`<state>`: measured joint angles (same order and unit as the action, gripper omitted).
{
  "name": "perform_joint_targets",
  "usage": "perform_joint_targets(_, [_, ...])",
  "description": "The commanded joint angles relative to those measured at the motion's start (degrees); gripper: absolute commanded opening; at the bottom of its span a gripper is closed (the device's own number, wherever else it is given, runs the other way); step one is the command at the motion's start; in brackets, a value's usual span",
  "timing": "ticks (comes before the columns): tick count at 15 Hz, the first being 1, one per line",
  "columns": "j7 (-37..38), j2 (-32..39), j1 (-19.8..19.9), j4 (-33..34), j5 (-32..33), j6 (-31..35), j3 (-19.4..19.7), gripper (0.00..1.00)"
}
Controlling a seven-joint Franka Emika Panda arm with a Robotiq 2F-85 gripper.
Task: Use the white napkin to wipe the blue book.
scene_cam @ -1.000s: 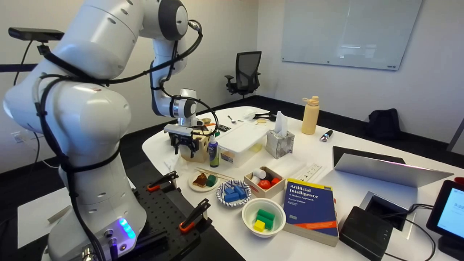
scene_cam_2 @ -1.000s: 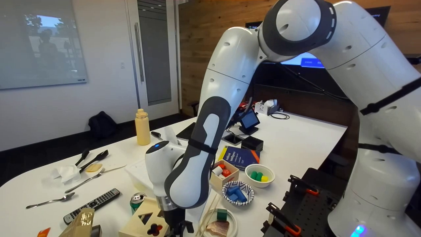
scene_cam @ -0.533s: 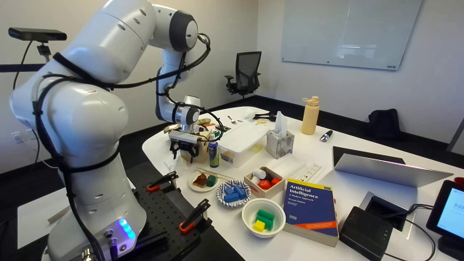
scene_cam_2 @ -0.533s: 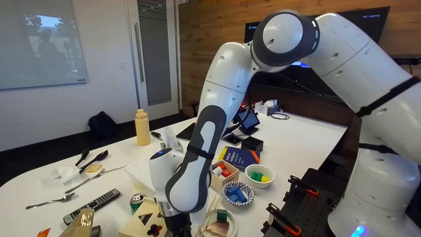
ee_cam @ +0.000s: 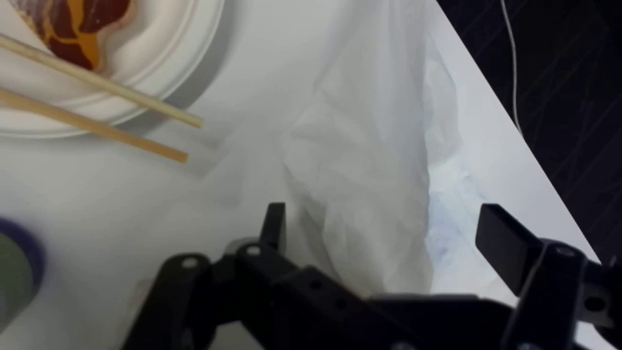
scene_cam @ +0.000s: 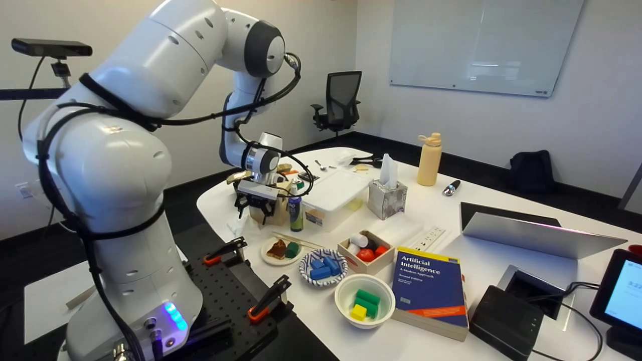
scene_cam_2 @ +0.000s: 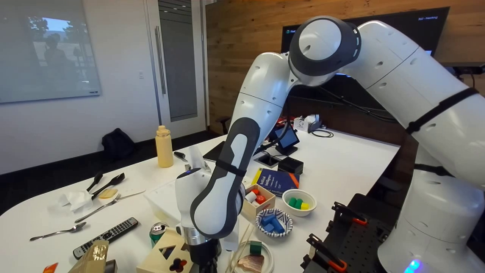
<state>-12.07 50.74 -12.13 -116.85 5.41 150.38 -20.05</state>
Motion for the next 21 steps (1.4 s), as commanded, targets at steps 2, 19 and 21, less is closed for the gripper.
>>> perform_joint_targets(2, [2.78, -0.73, -4.48, -0.23, 0.85, -0.27, 2.99, 0.74])
perform_joint_targets(19, [5.21, -3.5, -7.85, -1.34, 1.63, -0.64, 5.91, 0.0])
perform_joint_targets(21, [5.8, -6.83, -7.7, -3.12, 1.83, -2.13, 6.45, 0.0])
